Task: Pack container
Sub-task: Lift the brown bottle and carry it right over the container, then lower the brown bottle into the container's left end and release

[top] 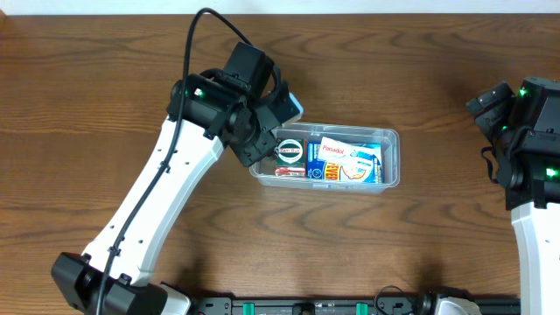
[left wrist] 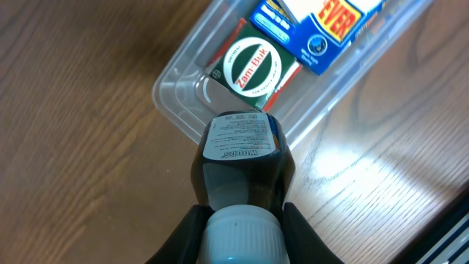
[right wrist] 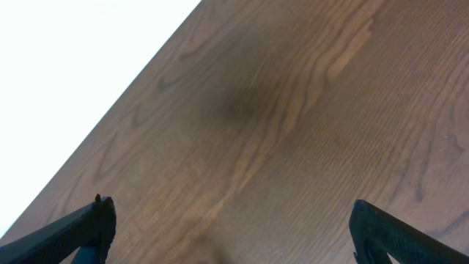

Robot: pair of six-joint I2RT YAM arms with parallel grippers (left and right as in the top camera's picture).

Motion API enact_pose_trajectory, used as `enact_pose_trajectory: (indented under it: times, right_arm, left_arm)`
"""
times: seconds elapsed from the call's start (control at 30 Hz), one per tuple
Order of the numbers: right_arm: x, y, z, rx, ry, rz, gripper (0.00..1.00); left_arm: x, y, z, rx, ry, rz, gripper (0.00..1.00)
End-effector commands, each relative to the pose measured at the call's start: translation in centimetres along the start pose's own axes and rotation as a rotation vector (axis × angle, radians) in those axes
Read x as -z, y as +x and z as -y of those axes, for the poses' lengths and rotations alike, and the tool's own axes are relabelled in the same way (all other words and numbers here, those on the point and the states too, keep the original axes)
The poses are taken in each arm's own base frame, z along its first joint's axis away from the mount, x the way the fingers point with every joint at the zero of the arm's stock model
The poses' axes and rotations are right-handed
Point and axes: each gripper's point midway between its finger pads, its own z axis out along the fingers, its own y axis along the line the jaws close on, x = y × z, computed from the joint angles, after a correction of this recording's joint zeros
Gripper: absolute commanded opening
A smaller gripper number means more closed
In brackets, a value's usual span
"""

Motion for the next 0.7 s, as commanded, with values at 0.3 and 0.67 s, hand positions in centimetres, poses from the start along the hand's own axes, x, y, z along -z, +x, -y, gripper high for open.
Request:
enact_pose_trajectory:
  times: [0.3,0.67]
  right_arm:
    - [0.1,-0.4,0.1,-0.018,0.006,0.011,0.99]
    - [0.1,-0.4,0.1,-0.018,0.006,0.011,0.99]
  left_arm:
    - [-0.6,0.4,0.2,-0.303,0.015,-0.008,0.06]
    - [-3.2,-0.2,-0.4,-0.404,0.04,-0.036,0.06]
